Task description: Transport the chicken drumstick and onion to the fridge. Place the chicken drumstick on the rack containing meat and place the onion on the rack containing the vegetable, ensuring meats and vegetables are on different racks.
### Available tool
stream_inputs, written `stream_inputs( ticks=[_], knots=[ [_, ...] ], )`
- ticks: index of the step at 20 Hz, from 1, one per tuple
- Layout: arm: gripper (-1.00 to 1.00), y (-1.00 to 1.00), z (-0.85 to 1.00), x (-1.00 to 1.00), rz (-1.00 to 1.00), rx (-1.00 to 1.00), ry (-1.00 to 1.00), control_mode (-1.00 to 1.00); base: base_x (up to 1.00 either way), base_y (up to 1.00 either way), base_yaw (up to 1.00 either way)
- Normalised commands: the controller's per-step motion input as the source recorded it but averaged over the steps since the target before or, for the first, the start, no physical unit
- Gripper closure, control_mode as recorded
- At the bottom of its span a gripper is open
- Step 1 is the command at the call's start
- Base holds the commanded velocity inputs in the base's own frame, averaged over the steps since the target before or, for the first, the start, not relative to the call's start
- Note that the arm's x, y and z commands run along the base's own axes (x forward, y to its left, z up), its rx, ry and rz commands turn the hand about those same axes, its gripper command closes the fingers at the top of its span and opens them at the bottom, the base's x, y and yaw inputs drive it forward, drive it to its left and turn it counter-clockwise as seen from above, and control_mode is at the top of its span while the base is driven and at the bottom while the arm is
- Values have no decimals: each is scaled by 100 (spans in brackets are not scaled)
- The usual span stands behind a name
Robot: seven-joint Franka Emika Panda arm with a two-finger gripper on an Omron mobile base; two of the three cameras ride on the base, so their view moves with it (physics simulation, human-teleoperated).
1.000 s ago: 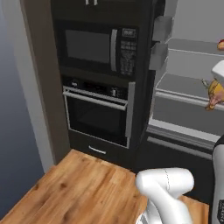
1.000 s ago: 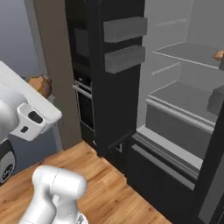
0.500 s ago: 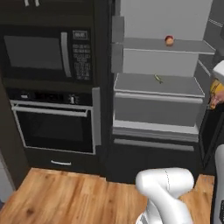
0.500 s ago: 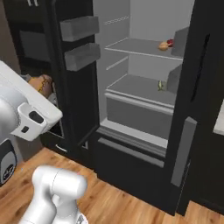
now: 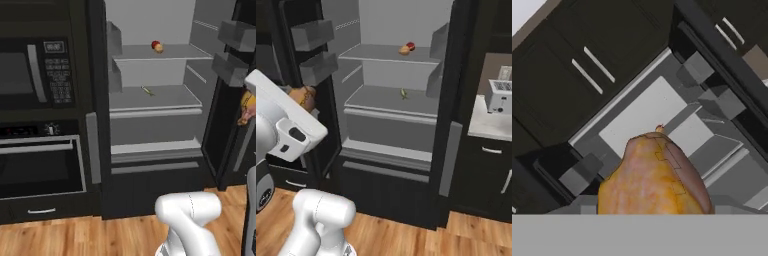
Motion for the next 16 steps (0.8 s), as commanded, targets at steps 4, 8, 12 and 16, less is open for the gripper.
stream_inputs(
  ticks=[4, 8, 12, 16],
  knots=[
    [100, 0, 0, 0, 0, 0, 0, 100, 44, 38, -24],
    [100, 0, 0, 0, 0, 0, 0, 100, 21, -5, -3],
    [100, 0, 0, 0, 0, 0, 0, 100, 34, -47, 0],
    [100, 0, 0, 0, 0, 0, 0, 100, 100, -26, 0]
  ],
)
